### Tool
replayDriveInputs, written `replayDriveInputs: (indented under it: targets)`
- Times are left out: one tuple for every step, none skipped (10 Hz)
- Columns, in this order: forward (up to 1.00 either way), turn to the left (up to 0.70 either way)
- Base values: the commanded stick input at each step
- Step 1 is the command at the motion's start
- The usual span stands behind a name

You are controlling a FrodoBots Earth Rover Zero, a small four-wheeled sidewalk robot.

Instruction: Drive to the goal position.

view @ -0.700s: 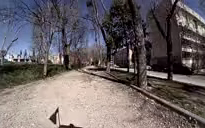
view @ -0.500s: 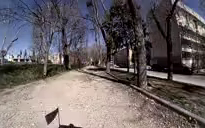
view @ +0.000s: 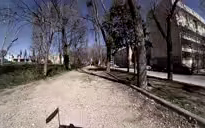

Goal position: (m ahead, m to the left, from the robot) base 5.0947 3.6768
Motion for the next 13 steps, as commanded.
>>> replayDriveInputs:
  targets:
    - [0.67, 0.0]
    - [0.68, 0.19]
    - [0.68, 0.33]
    - [0.69, 0.34]
    - [0.7, 0.16]
    - [0.7, 0.0]
    - [0.7, 0.0]
    - [0.7, 0.0]
    - [0.7, 0.0]
    - [0.7, 0.0]
    - [0.7, 0.0]
    - [0.7, 0.0]
    - [0.7, 0.19]
